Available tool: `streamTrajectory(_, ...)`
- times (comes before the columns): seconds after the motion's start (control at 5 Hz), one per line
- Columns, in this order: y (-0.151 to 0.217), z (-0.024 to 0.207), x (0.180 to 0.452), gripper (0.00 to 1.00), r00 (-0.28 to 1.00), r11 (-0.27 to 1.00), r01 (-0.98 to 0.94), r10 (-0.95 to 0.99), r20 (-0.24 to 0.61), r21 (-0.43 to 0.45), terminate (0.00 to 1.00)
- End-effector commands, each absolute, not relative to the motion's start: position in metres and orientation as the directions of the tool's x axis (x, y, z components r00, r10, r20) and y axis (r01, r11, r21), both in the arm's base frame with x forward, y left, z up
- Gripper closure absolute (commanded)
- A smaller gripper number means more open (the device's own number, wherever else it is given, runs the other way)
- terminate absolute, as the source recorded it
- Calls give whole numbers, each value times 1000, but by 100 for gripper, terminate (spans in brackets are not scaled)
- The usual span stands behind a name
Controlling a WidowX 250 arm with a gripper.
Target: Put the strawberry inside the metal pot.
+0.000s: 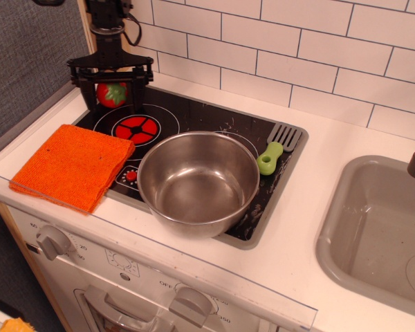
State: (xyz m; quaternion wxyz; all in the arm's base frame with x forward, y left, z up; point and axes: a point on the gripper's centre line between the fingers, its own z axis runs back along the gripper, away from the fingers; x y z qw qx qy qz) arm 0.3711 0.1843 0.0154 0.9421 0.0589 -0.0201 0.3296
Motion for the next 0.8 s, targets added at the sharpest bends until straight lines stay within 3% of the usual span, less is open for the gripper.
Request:
streamTrajectory(0.0,187,43,371,100,790,787,-610,594,153,91,0)
streamTrajectory(0.6,152,98,348,100,824,846,-533,516,235,14,0)
